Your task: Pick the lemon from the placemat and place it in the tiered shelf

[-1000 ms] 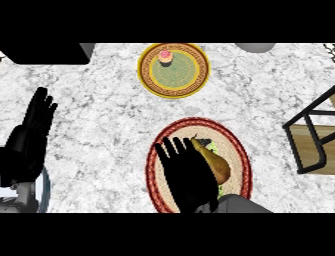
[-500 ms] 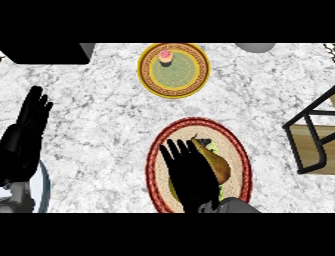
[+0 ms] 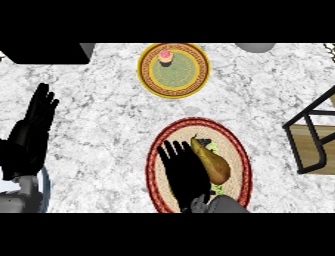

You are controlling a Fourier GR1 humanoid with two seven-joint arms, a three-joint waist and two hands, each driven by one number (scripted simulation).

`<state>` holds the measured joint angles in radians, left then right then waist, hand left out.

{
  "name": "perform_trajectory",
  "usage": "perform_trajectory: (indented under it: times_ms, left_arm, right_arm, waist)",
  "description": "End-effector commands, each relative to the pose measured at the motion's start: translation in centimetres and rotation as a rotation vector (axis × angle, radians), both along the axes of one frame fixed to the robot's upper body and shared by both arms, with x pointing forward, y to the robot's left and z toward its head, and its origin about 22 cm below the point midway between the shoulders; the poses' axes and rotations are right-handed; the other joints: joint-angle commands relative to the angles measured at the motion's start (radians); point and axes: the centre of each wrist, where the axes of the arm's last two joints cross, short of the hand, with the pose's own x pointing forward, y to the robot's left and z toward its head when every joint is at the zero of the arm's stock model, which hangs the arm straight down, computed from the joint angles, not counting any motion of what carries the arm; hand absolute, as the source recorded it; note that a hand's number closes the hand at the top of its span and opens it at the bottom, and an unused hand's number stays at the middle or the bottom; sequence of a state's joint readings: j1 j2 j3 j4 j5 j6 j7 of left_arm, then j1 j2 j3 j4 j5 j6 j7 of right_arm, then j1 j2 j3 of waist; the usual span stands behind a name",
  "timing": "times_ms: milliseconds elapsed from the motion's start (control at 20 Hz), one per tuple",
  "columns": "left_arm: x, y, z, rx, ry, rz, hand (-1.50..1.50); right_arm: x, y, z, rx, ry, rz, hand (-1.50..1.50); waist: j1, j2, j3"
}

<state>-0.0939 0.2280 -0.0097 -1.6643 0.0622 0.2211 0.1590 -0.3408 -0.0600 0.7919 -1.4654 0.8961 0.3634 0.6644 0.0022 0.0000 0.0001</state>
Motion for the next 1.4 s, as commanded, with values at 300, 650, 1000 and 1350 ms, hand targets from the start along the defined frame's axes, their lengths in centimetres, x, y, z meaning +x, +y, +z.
perform_trajectory:
  times_ms: [300, 650, 1000, 1350]
  left_arm:
    - [-1.5, 1.0, -1.1, -0.012, 0.006, -0.01, 0.0]
    - [-1.1, 1.5, -0.2, 0.003, 0.008, 0.036, 0.0]
    - [-2.0, 2.7, 0.7, 0.016, 0.012, 0.098, 0.0]
    - [-1.0, 1.2, 0.5, -0.007, -0.007, 0.062, 0.0]
  right_arm:
    - [0.6, 1.1, -2.5, -0.068, -0.032, 0.112, 1.5]
    - [-2.4, -10.3, -1.9, -0.071, -0.072, -0.1, 1.5]
    - [-6.8, -22.5, -0.5, 0.079, -0.052, -0.378, 1.5]
    - [-10.9, -25.6, 7.2, 0.29, -0.153, -0.402, 1.5]
  waist:
    - [0.005, 0.0, 0.0]
    - [-0.047, -0.011, 0.0]
    - [-0.087, -0.017, 0.002]
    - [-0.064, -0.01, -0.001]
